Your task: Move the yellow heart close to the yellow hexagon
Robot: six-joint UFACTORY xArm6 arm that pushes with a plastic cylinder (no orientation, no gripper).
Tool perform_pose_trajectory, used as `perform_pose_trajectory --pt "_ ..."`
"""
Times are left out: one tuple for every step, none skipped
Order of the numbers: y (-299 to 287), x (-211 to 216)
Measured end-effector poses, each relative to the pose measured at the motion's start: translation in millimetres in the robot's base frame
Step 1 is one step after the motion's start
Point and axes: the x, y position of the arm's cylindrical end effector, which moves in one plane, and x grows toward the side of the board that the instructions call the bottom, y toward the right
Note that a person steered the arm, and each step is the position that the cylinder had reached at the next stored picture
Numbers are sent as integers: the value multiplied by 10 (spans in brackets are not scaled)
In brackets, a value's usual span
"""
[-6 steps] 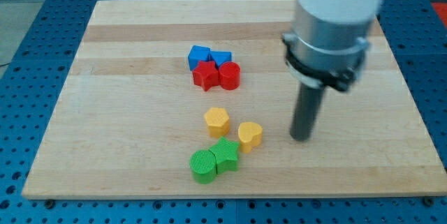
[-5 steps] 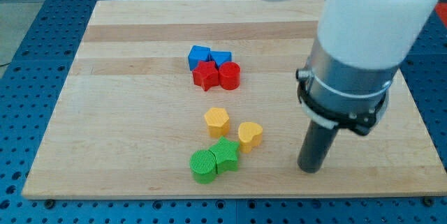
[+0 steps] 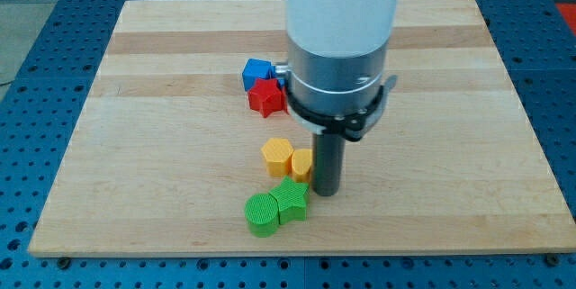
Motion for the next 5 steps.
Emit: perform_pose_trajectory --pt "86 -259" --pt "73 -559" --pt "-247 -644" --pt "-441 -371" --pt "-523 -245"
